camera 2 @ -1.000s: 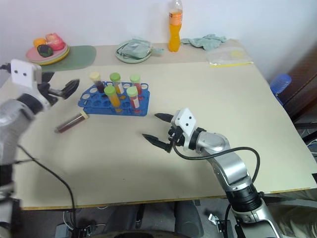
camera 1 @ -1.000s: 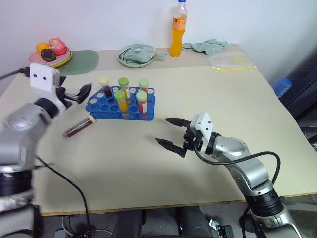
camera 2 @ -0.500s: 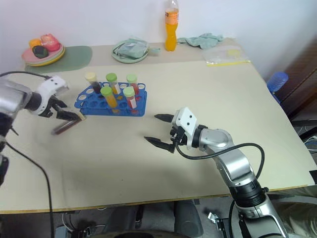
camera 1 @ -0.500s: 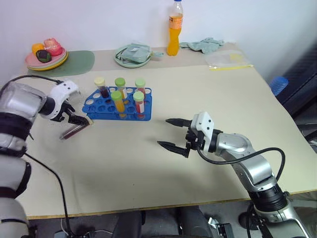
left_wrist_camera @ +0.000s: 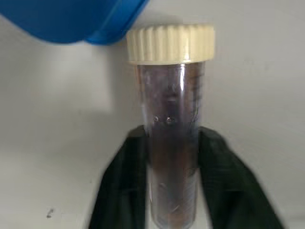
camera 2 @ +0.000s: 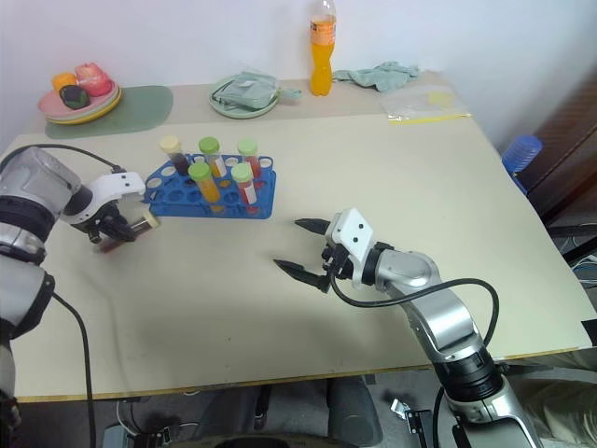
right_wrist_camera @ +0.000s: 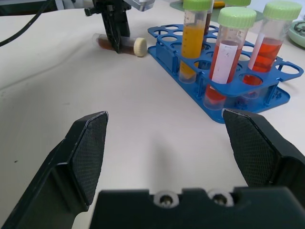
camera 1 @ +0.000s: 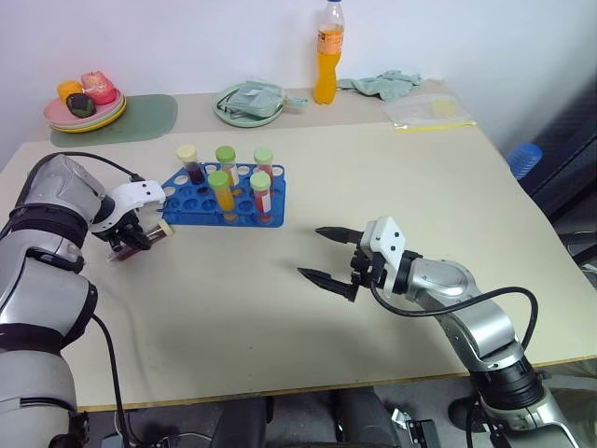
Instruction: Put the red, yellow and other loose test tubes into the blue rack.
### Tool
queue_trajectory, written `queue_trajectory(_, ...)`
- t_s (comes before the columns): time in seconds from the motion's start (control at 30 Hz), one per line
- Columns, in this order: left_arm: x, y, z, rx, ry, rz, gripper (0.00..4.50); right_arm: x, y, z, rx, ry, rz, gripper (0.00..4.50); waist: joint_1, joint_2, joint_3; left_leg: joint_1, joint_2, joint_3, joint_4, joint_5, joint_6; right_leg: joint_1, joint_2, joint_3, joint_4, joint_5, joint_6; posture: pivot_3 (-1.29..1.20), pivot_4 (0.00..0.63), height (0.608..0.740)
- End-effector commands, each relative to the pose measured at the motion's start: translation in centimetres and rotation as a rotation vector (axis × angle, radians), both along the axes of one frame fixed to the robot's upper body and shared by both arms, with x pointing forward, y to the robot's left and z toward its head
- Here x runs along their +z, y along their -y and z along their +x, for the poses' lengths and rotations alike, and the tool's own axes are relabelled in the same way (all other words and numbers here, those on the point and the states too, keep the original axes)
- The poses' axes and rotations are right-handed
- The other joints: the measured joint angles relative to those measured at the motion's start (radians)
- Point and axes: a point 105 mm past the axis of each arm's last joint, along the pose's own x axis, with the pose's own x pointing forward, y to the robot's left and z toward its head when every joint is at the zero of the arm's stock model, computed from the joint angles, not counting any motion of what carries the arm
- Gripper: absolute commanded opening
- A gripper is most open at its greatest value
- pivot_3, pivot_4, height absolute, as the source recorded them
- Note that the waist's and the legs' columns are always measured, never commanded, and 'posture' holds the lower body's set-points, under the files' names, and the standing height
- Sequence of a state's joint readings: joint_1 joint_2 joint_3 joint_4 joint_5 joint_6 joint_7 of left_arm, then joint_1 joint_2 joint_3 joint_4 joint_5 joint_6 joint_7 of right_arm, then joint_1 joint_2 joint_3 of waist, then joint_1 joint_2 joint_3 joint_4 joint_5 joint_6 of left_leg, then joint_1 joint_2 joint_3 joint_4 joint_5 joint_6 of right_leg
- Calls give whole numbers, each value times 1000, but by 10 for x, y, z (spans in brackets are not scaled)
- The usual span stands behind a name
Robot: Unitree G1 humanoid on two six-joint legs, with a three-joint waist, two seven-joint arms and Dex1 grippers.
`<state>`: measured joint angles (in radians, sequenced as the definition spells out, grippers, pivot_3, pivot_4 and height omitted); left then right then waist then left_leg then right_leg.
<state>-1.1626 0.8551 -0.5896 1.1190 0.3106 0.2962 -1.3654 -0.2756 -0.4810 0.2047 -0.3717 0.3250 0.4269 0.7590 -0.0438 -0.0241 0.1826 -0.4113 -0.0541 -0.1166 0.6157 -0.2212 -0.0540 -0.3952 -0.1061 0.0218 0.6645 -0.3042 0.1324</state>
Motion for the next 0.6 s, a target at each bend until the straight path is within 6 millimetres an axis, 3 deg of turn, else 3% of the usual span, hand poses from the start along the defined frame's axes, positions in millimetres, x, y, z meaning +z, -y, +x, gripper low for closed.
queue_trajectory(0.03,21,-14,2,29,83,31,724,11,-5,-6,24,48,17,4241,0,0,0,0,0,0,0,0,0,0,0,0,0,0,0,0,150,740)
queue_trajectory(0.2,37,-37,1,160,236,9,724,8,-5,-7,18,54,8,4241,-4,0,0,0,0,0,0,0,0,-1,0,0,1,0,0,0,150,740)
queue_trajectory(0.27,43,-41,-3,254,317,-101,724,7,-4,-8,17,52,5,4241,-4,0,0,0,0,0,0,0,0,-1,0,0,1,0,0,0,150,740)
queue_trajectory(0.4,62,-43,0,373,683,-243,724,6,-3,-9,19,47,5,4241,-2,0,0,0,1,-1,0,0,0,-1,0,1,1,0,0,0,150,740)
queue_trajectory(0.5,94,-19,-1,334,1107,-368,724,5,-5,-7,25,44,6,4241,10,-1,0,0,4,-4,1,0,0,0,-2,1,1,0,0,0,150,740)
queue_trajectory(0.6,112,23,-16,318,1309,-655,724,5,-7,-6,39,40,6,4241,33,-4,-2,-2,2,-4,4,0,0,0,-4,0,1,1,0,0,150,740)
